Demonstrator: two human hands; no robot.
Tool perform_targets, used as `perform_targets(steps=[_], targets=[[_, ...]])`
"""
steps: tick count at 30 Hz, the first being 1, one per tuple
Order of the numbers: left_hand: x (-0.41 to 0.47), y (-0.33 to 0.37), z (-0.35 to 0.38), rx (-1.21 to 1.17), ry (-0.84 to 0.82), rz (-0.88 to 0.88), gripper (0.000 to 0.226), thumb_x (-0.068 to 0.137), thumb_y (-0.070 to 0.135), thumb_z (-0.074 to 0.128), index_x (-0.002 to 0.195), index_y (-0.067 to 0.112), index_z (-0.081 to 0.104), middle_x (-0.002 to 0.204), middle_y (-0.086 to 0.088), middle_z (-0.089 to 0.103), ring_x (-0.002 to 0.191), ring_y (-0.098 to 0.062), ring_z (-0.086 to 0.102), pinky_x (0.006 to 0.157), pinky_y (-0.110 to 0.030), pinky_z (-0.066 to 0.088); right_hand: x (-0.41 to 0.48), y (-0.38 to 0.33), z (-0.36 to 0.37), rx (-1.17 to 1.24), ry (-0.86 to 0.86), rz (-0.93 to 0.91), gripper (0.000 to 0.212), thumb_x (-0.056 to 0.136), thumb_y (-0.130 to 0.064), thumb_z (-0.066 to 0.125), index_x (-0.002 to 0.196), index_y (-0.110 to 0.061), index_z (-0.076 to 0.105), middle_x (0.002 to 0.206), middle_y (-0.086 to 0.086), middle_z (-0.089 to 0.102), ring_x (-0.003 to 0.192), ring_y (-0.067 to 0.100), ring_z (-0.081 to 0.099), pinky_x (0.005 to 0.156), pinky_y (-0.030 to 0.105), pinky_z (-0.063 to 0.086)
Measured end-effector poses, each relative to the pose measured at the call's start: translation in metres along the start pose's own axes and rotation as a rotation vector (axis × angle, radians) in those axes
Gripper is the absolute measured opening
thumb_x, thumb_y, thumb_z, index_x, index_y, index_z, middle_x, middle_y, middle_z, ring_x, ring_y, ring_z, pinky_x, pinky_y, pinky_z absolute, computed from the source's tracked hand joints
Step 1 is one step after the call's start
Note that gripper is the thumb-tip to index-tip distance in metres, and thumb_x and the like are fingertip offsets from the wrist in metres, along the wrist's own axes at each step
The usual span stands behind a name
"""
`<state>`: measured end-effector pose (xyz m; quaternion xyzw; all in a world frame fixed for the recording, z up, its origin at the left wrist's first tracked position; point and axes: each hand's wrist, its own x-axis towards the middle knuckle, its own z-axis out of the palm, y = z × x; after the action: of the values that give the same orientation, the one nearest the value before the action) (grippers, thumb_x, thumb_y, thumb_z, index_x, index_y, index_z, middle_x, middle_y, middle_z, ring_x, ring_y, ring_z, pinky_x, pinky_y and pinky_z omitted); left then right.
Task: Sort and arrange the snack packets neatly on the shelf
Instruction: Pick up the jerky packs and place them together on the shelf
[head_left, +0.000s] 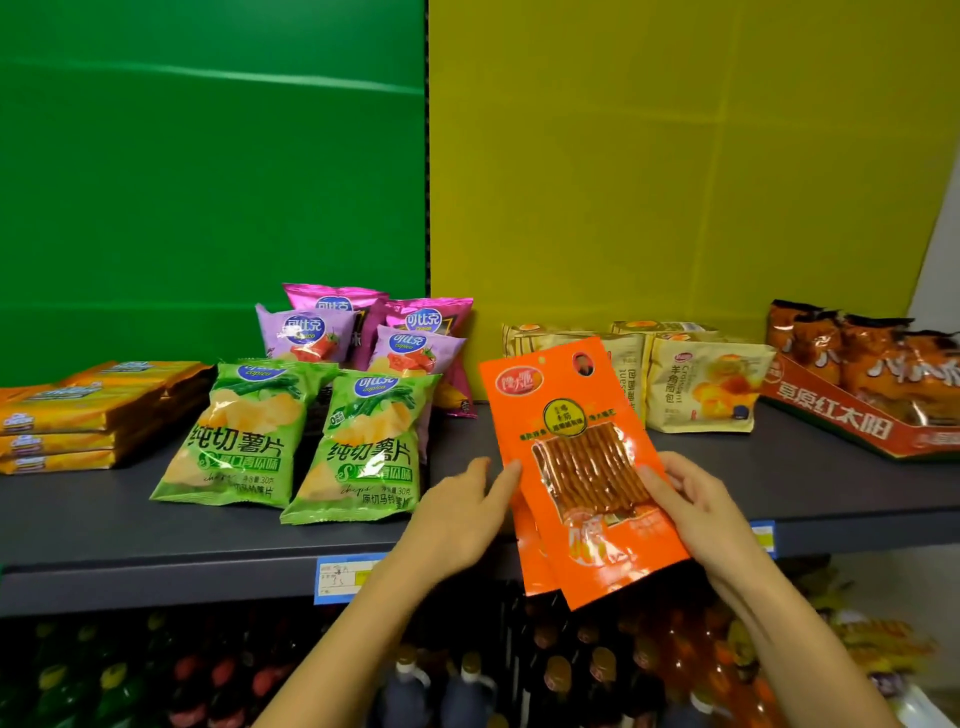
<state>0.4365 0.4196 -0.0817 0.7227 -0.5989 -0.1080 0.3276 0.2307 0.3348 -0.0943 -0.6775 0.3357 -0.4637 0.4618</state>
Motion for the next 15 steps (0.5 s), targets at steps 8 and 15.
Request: perform_targets(steps=[8,15], targets=[[-0.007,0.016,-0.002,-1.074,-0.013,-0.02,0.04,0.087,0.015,0.058,0.125,0.014,0.044,0.1,-0.003,0.067,0.085,-0.019,0.067,0.078,-0.034,0.051,-0.004,-0.017,0.005,0.286,-0.016,-0.062,0.065,0.054,-0.058,0.073,0.104,-0.016,0.066,0.086,0.003,0.077,0.071,0.015,0.073,0.056,0.023,0.057],[-0.044,-0.018,-0.07,-0.871,0.317,0.123,0.029,0.089,-0.002,0.049,0.1,0.025,0.053,0.096,0.004,0.067,0.073,0.002,0.067,0.062,-0.016,0.054,0.007,-0.043,0.082,0.273,-0.058,-0.133,0.017,0.093,-0.017,0.049,0.098,-0.018,0.065,0.071,-0.005,0.074,0.059,0.005,0.068,0.05,0.016,0.052]])
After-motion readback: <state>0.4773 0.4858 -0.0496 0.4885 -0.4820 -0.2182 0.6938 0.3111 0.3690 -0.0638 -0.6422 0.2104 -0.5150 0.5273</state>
